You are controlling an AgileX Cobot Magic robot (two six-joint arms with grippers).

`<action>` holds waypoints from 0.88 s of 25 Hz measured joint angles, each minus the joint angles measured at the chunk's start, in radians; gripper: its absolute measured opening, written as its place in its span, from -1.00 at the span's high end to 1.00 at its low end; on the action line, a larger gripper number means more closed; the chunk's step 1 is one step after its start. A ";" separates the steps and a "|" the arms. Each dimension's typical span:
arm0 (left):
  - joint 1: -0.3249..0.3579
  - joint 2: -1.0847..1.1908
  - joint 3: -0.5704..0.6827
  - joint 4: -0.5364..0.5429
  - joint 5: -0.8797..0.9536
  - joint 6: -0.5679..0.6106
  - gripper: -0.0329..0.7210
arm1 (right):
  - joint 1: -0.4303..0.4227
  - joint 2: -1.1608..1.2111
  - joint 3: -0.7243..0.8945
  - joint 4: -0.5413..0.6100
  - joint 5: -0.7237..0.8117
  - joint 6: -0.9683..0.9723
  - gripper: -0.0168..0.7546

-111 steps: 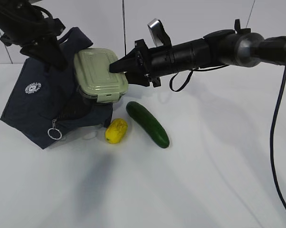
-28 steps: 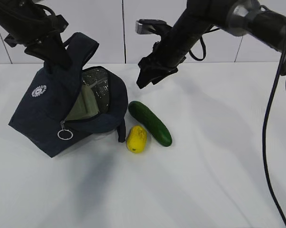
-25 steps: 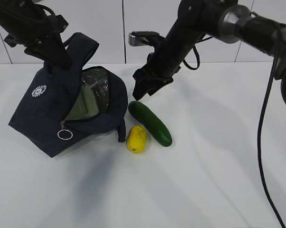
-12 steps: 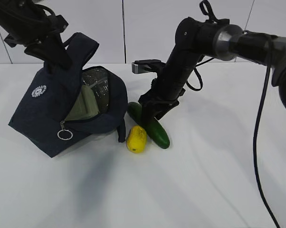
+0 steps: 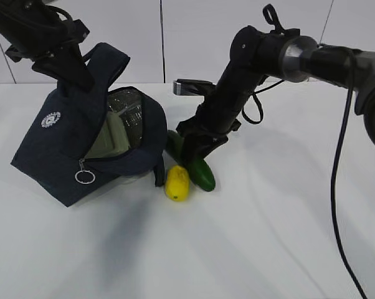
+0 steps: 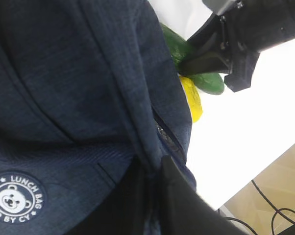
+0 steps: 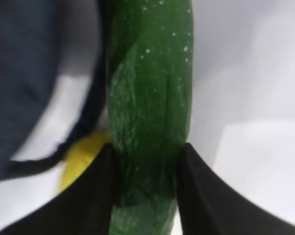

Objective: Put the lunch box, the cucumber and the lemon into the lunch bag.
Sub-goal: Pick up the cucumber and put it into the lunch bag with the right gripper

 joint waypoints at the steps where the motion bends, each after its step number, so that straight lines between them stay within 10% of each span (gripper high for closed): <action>1: 0.000 0.000 0.000 0.000 0.000 0.000 0.87 | -0.006 -0.006 -0.002 0.022 0.000 0.000 0.28; 22: 0.000 0.000 0.000 0.000 -0.042 -0.010 0.87 | -0.077 -0.042 -0.101 0.332 0.000 0.016 0.29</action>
